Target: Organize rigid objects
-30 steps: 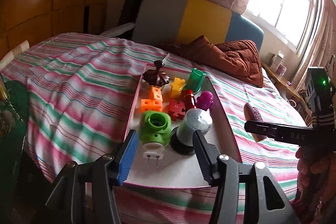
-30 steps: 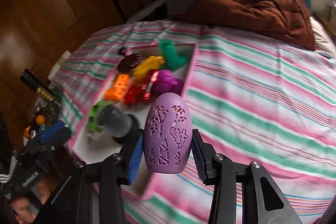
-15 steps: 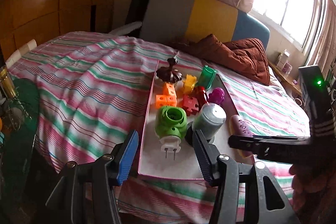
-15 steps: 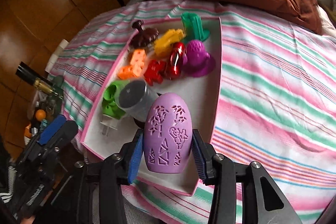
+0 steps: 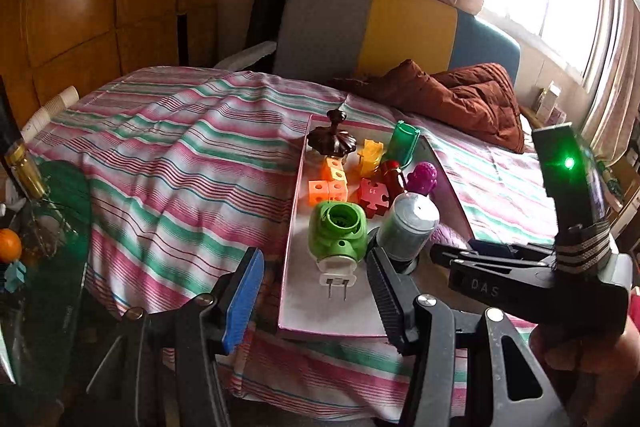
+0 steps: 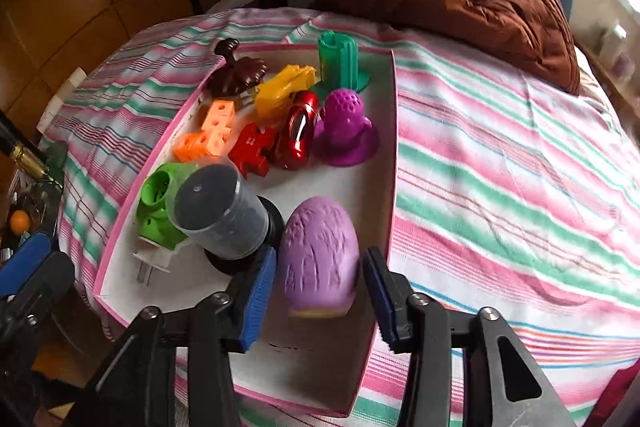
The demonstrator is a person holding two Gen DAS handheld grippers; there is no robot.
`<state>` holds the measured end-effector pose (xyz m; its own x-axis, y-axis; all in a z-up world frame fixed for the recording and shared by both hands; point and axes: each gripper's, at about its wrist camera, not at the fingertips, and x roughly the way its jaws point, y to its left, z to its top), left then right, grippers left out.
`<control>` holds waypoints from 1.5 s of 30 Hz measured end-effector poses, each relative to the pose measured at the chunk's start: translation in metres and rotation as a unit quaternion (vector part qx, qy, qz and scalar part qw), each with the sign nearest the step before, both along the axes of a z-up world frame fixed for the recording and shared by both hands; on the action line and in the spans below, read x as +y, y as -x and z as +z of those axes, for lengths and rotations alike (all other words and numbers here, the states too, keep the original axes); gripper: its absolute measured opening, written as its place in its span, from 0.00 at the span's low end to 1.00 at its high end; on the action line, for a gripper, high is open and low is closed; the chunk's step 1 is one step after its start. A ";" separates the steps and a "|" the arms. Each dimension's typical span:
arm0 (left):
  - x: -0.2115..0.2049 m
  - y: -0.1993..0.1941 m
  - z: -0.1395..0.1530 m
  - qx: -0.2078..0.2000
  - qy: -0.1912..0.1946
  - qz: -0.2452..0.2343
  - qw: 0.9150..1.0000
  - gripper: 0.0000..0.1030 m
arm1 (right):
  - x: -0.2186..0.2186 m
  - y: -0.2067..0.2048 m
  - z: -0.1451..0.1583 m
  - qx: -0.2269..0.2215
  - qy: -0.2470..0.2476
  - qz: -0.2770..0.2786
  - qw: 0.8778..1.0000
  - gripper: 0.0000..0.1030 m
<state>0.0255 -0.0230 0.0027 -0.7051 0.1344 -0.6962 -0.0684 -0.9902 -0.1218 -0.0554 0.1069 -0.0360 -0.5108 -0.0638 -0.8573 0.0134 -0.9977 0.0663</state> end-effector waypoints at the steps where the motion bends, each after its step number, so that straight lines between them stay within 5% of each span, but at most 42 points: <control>1: 0.001 -0.001 0.000 -0.001 0.007 0.000 1.000 0.53 | 0.000 -0.002 0.002 0.004 -0.001 0.001 1.000 0.49; 10: 0.009 0.001 -0.006 -0.037 0.044 0.006 0.998 0.53 | -0.002 -0.016 0.014 0.017 -0.004 0.017 1.000 0.60; 24: 0.006 0.001 -0.002 -0.034 0.082 0.038 0.995 0.53 | -0.008 -0.031 0.033 0.048 0.001 0.023 0.999 0.77; 31: 0.006 0.007 -0.001 -0.062 0.102 0.051 0.992 0.53 | -0.013 -0.033 0.040 0.056 0.011 0.022 0.998 1.00; 45: 0.011 0.024 0.003 -0.087 0.094 0.036 0.991 0.53 | 0.002 -0.029 0.053 0.071 -0.027 -0.036 0.996 1.00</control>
<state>0.0013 -0.0116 0.0053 -0.5750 -0.0565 -0.8162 0.0094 -0.9980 0.0624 -0.0268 0.1088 0.0169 -0.6289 0.0218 -0.7772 -0.0520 -0.9985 0.0140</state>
